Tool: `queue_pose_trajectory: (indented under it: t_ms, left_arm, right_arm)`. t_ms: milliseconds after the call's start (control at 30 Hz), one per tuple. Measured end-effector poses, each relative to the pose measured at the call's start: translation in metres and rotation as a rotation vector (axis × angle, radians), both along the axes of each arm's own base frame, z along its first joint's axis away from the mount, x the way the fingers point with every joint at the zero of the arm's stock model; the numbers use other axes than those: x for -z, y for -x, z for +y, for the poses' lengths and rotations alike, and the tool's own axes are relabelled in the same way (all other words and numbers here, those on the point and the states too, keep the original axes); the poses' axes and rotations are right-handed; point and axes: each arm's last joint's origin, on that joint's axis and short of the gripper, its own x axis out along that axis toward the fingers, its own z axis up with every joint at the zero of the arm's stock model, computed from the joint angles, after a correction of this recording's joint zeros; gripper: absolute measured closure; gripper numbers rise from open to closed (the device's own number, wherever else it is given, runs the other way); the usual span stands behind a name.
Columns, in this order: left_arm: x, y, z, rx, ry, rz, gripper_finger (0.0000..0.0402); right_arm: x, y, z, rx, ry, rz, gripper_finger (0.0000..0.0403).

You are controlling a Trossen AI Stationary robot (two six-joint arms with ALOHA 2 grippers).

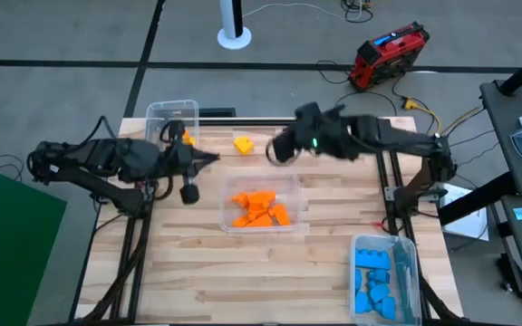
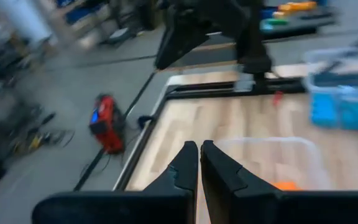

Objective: Sort blocks
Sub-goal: Put the yellow game piece into the top left transparent bin

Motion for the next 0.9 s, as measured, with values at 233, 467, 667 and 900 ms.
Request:
queue_pose_trajectory:
  t_ms: [233, 467, 667, 900]
  left_arm:
    - [0.008, -0.005, 0.041, -0.285, 0.202, -0.068, 0.0402]
    - [0.013, -0.005, 0.065, -0.459, 0.34, -0.125, 0.0402]
    - [0.02, -0.014, 0.085, -0.439, 0.374, -0.058, 0.0402]
    - [0.054, -0.041, 0.168, -0.446, 0.588, 0.076, 0.0402]
  right_arm:
    - [0.013, -0.005, -0.084, -0.102, -0.056, 0.067, 0.0391]
    - [0.039, -0.025, -0.134, -0.156, -0.056, 0.095, 0.039]
    - [0.052, -0.041, -0.149, -0.193, -0.036, 0.14, 0.039]
    - [0.019, -0.022, -0.15, -0.188, 0.0, 0.121, 0.039]
